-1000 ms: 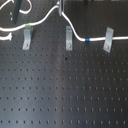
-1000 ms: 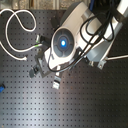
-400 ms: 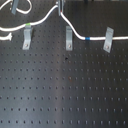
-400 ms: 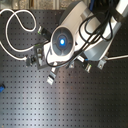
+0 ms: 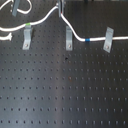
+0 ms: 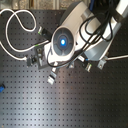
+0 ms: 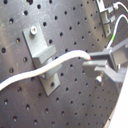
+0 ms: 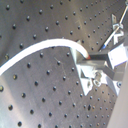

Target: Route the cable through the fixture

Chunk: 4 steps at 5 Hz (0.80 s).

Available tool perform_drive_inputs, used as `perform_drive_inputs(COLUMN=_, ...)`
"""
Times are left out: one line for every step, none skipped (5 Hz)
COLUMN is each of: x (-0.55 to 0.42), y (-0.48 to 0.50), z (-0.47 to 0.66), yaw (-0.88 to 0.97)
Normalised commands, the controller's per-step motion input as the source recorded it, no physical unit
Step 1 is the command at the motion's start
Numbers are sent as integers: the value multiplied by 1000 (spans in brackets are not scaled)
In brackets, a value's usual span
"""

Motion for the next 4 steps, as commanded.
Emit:
perform_drive_inputs(x=144, y=38, z=307, yaw=83)
perform_drive_inputs(x=39, y=10, z=208, yaw=74)
perform_drive_inputs(x=0, y=2, z=90, yaw=14)
perform_drive_inputs(x=0, y=0, z=39, yaw=0)
